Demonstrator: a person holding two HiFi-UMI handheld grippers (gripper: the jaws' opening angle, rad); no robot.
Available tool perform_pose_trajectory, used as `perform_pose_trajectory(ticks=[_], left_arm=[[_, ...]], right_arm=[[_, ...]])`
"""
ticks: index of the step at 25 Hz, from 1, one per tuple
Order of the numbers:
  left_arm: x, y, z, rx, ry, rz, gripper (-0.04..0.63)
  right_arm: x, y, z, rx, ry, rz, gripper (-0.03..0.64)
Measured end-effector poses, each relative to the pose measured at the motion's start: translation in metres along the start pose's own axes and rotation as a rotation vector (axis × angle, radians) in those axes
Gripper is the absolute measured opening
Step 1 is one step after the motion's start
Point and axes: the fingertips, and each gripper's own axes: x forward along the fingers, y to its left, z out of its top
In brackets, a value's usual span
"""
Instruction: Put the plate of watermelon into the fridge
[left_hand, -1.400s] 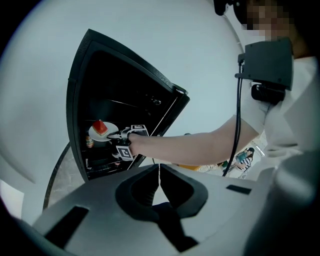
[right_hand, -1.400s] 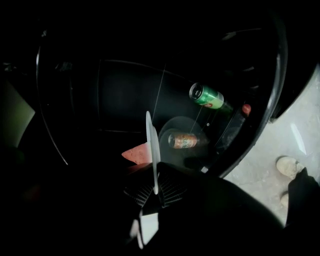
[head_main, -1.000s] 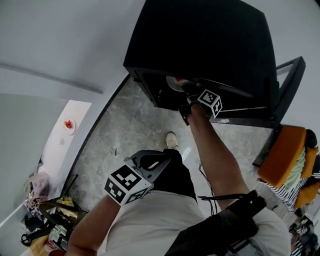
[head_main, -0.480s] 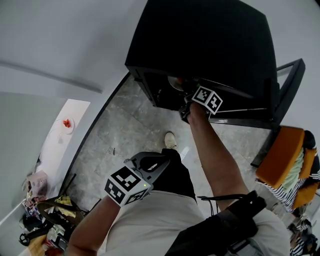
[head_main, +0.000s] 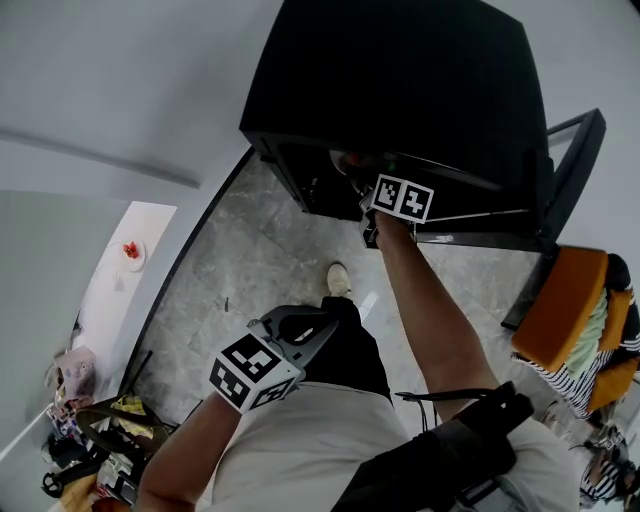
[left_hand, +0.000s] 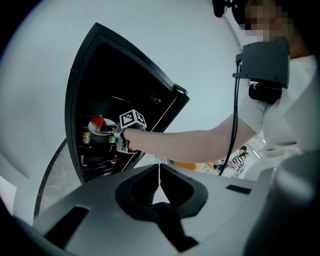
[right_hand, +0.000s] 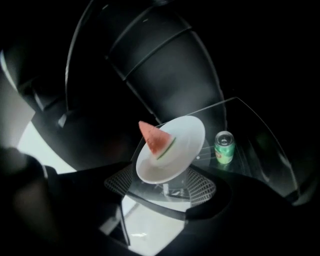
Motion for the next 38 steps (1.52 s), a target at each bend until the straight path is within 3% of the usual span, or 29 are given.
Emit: perform_pose_trajectory(ticks=[4,9,13,21,27,38], left_arm=[[0.001,-0.001,-0.003,-0.002,0.003,-0.005,0.014],[0.001,-0.002,-0.004,-0.004,0.002,-0.008,0.014],[0.0,-0.001,-0.007,-0.01,0.003,-0.004,0.014],[-0.002,-0.004,-0.012,-0.008,0.002,-0.006,0.014],[-0.002,-0.007,-0.014,-0.003,-0.003,-0.004,0.014],[-0.016,-0.017,-0.017,0.029,-0.031,-0.006,0.014]], right_arm=[[0.0,0.001,-0.007,-0.113,0.041,-0.007,0.324],[-0.001,0.001,-0.01,-0.172,0.056,-0.013,0.324],[-0.001,-0.002,-0.013,-0.23,0.079,-0.049,0.324],[-0.005,-0.007,-0.025,-0.443,0.199,-0.129,0.322],[-0.011,-0.011,-0.032,-0.455,0.252,-0.156,0.322],[-0.038,-0.002,-0.038,-0.447,0.228,-0.157,0.305]])
